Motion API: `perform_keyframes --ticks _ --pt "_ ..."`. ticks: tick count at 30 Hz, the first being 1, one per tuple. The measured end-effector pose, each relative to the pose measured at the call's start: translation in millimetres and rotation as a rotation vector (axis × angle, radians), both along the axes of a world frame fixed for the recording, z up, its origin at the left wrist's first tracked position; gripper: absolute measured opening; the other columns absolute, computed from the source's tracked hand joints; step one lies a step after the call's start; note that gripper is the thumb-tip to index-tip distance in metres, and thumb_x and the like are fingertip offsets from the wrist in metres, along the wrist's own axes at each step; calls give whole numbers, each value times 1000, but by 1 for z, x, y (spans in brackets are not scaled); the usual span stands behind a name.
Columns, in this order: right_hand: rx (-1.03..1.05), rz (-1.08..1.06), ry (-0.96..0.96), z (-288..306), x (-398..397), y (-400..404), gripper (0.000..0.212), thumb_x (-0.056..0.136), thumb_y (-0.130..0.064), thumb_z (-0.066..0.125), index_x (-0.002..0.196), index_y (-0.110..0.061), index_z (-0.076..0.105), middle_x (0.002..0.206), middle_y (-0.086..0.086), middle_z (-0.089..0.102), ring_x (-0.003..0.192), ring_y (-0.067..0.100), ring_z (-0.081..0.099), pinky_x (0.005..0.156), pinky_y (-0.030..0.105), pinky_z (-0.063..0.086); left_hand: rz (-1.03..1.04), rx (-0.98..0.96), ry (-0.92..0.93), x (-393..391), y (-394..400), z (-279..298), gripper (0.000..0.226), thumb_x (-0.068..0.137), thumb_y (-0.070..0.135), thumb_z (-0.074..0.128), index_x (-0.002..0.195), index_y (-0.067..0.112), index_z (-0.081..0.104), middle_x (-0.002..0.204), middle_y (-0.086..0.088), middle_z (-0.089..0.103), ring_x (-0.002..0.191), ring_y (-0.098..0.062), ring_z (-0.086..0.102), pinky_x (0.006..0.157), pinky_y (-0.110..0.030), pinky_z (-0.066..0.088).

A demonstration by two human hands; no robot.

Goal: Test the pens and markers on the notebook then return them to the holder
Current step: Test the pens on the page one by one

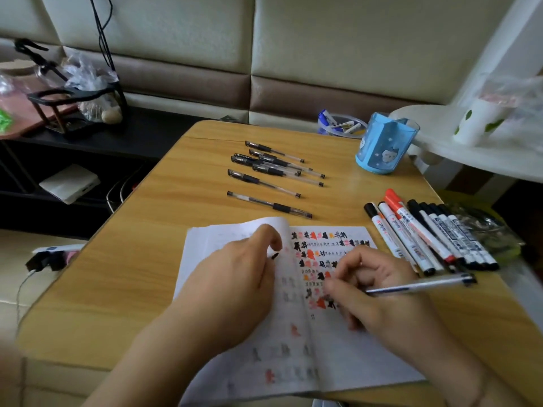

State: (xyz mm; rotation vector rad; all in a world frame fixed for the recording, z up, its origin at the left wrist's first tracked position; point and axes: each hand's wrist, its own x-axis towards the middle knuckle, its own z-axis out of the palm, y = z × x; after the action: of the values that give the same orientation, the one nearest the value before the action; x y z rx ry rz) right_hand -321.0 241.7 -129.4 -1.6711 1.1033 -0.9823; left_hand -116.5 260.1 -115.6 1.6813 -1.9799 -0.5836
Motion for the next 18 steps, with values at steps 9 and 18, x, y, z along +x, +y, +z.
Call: perform_keyframes --ticks 9,18 --pt "28 -32 -42 -8 -1 -2 45 70 -37 73 54 -8 42 40 0 38 36 14 31 39 21 28 23 -98 -90 -8 -2 1 26 97 31 41 120 39 33 104 12 64 82 -16 58 73 -39 49" --pt "46 0 -62 -9 -1 -3 38 71 -37 74 53 -16 48 41 -1 40 37 14 33 40 23 28 50 -121 -82 -7 -2 3 15 95 30 49 109 36 53 105 14 66 93 -13 59 74 -35 49"
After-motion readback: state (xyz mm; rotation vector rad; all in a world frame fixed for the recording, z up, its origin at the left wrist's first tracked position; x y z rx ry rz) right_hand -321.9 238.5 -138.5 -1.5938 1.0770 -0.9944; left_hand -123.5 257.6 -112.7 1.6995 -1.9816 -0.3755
